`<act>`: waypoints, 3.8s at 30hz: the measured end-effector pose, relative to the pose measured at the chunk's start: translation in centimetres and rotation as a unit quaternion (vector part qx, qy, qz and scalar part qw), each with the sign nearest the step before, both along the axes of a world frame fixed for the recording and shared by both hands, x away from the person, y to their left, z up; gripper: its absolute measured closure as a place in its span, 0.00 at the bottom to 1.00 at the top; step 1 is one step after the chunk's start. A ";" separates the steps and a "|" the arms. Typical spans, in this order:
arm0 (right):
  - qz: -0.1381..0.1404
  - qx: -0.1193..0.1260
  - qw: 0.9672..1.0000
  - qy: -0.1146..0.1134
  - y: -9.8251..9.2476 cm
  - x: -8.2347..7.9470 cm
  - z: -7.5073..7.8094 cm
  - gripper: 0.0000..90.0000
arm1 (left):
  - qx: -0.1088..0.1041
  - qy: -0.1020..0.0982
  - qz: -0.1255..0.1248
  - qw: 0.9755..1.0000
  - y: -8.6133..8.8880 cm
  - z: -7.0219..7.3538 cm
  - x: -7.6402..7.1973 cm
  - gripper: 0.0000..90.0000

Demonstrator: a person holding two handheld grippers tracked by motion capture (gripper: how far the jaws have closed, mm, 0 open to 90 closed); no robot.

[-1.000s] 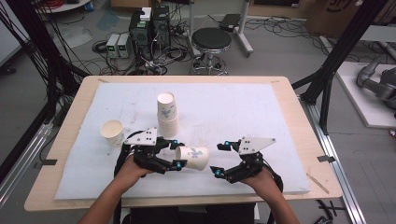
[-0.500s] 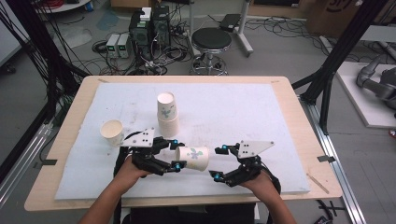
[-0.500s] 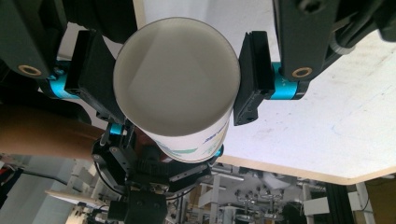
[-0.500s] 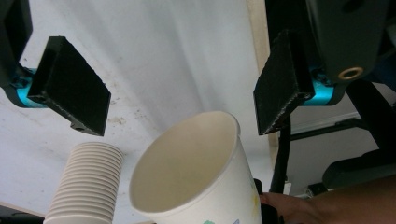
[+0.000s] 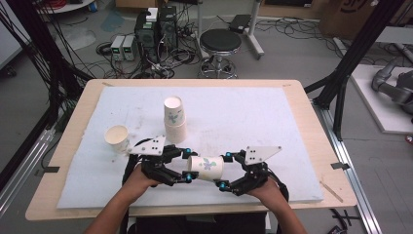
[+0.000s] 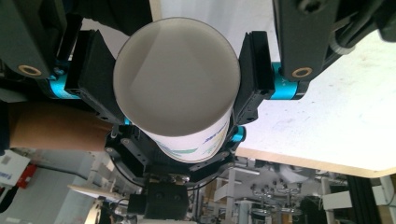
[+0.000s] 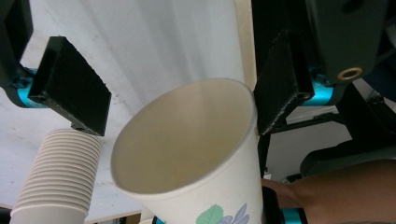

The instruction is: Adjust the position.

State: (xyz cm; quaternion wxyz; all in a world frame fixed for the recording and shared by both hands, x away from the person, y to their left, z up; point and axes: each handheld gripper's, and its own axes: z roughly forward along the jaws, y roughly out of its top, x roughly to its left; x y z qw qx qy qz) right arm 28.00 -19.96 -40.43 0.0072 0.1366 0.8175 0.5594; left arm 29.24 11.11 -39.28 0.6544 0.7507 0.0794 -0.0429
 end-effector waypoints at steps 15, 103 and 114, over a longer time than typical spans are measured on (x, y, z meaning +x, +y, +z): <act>0.031 0.064 0.997 0.003 -0.6 0.2 -0.2 0.38 | -0.029 0.012 -0.014 0.999 0.0 -0.5 0.1 0.42; 0.073 -0.263 0.961 -0.041 5.2 1.5 4.8 0.41 | 0.275 -0.045 -0.009 0.960 -4.1 0.0 0.4 0.36; 0.072 -0.255 0.964 -0.037 5.1 1.5 4.5 0.34 | 0.267 -0.035 -0.014 0.963 -4.4 -0.3 0.5 0.38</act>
